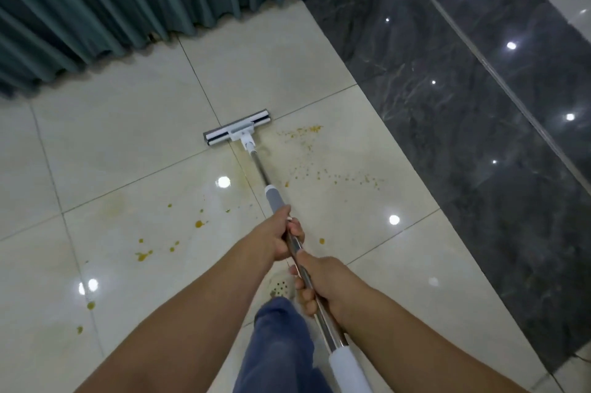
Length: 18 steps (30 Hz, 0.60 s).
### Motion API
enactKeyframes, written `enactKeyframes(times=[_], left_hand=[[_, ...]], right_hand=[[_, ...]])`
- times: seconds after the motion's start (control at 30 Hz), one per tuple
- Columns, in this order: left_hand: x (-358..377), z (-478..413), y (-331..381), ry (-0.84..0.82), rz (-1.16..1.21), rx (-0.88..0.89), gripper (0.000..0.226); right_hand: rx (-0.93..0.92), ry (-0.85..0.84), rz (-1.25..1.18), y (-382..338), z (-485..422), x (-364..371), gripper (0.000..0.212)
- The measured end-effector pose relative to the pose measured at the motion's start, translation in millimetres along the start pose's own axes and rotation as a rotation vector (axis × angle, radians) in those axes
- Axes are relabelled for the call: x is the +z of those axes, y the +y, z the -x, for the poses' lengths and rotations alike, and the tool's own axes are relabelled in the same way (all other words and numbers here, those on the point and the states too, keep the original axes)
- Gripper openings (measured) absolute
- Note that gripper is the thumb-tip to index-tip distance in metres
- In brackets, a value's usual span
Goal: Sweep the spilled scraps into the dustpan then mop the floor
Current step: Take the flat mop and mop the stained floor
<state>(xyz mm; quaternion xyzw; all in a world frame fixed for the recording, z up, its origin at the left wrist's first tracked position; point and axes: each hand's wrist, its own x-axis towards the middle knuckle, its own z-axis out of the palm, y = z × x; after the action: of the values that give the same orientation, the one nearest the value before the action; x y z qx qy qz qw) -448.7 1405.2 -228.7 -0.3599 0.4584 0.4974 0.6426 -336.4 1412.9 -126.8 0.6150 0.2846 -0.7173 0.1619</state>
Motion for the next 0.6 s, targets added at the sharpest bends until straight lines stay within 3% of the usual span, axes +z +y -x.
enactKeyframes(times=[0.3, 0.47, 0.6], left_hand=[[53.6, -57.2, 167.4, 0.028, -0.069, 0.064, 0.04], [62.3, -72.3, 147.4, 0.07, -0.078, 0.063, 0.04], [75.1, -76.4, 90.9, 0.06, -0.035, 0.042, 0.038]], right_hand=[[0.027, -0.122, -0.231, -148.5, -89.6, 41.0, 0.036], [0.063, -0.223, -0.249, -134.9, -91.1, 10.5, 0.025], [0.048, -0.182, -0.195, -102.3, -79.7, -38.2, 0.024]])
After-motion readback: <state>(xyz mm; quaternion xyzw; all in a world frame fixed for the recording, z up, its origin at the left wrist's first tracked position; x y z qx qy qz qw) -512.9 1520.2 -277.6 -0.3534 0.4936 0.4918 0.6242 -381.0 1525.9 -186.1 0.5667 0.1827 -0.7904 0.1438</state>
